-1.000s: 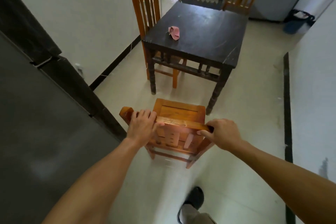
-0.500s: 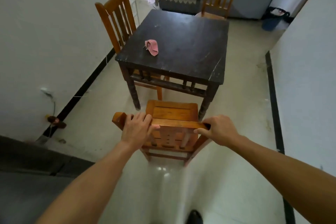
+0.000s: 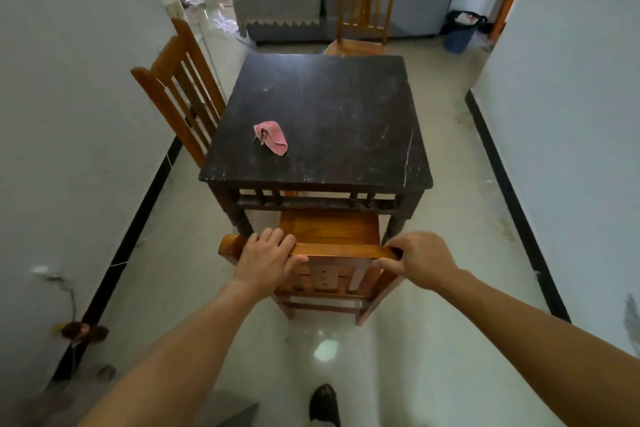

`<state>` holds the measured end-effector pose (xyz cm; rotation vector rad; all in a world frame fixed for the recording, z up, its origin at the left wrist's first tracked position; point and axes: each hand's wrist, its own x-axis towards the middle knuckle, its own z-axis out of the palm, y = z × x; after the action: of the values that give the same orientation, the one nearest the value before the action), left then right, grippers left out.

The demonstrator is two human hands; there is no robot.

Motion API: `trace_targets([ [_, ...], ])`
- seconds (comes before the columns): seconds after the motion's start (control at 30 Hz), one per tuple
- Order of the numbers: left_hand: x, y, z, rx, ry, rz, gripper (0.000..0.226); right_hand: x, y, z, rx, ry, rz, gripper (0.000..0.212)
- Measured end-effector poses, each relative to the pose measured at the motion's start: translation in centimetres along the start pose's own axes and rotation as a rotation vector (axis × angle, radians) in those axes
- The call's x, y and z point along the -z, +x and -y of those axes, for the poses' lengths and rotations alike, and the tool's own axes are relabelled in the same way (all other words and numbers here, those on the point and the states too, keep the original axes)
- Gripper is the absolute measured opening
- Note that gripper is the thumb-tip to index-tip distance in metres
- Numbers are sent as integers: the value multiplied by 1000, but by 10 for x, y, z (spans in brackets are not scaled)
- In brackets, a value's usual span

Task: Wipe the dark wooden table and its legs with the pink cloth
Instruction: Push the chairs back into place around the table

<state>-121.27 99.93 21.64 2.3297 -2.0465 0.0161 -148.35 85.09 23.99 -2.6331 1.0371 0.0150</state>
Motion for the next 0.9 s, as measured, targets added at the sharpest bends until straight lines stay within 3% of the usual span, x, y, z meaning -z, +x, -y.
trace_targets([
  [0.13, 6, 24, 2, -39, -42, 115, 59, 12, 21, -7, -111, -18, 94, 43],
  [0.3, 20, 39, 11, -60, 21, 257, 58, 18, 49, 6, -308, 72, 232, 66],
  [0.5, 31, 20, 44, 150, 158, 10, 49, -3, 39, 20, -453, 92, -217, 67],
  [0.6, 22, 28, 60, 314, -56, 125, 48, -8, 42, 22, -551, 126, -210, 59],
  [0.77, 17, 65, 76, 302, -105, 112, 46, -10, 60, 16, -594, 173, -203, 54],
  [0.9, 21, 86, 84, 358, -114, 210, 45, -10, 79, 11, -588, 110, -232, 56],
])
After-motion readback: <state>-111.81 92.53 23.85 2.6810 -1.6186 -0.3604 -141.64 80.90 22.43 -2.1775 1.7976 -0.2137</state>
